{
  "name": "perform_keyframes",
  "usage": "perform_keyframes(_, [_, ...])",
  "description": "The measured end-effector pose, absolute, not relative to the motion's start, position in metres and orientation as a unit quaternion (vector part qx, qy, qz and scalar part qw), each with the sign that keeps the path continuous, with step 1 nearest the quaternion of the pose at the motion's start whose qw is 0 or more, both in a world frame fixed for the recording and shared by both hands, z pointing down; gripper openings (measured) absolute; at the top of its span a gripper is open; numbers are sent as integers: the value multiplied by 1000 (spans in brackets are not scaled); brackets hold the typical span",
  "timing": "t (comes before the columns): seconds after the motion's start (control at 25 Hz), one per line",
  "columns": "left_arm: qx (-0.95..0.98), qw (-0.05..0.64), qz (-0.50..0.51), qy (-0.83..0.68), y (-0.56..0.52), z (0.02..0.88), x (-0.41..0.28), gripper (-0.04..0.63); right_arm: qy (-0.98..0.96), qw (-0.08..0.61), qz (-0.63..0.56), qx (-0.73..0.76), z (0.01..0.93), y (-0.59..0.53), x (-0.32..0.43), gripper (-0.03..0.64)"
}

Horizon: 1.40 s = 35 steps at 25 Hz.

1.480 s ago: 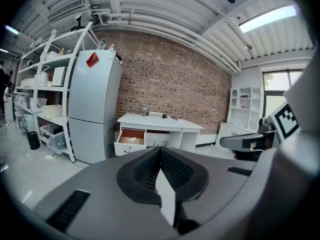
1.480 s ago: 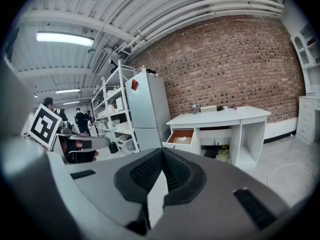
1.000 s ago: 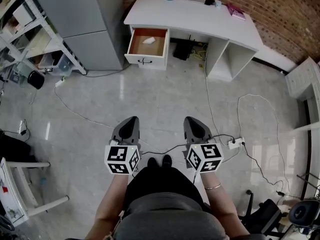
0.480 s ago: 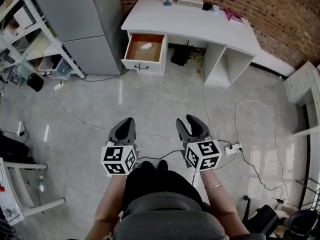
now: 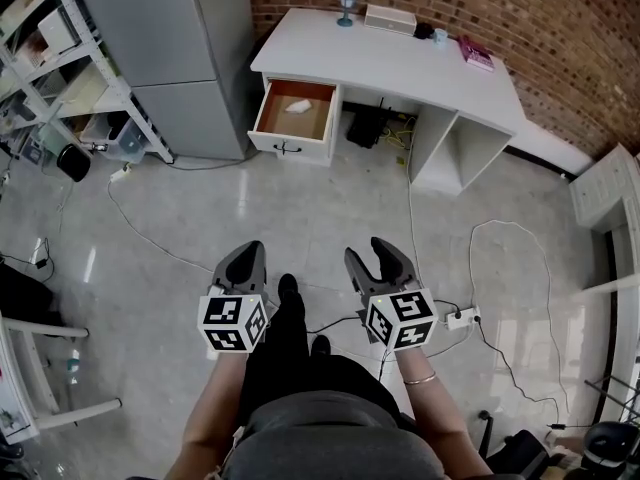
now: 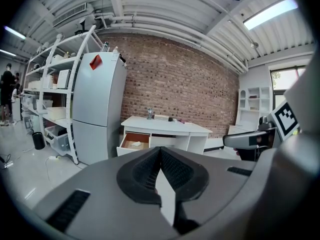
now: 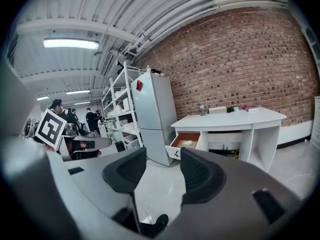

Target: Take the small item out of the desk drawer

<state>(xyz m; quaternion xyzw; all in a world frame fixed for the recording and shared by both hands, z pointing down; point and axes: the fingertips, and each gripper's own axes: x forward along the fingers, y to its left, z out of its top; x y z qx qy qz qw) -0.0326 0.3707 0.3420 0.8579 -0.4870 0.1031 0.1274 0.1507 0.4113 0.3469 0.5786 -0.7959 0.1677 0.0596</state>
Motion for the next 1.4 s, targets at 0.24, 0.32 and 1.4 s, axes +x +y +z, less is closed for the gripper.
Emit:
perform_keyframes(0.24, [858,135,105,-484,325,355,-34,21,-795,68,172,578,355,370,145,212])
perform_keyframes(0.32, [859,138,108,-482,303,359,-36,21,-795,72,171,578,356,349,143,213])
perform_keyframes(1.4, [875,167,97,-443,41,366,-58,21,-772,106,161,606,352,96,113,210])
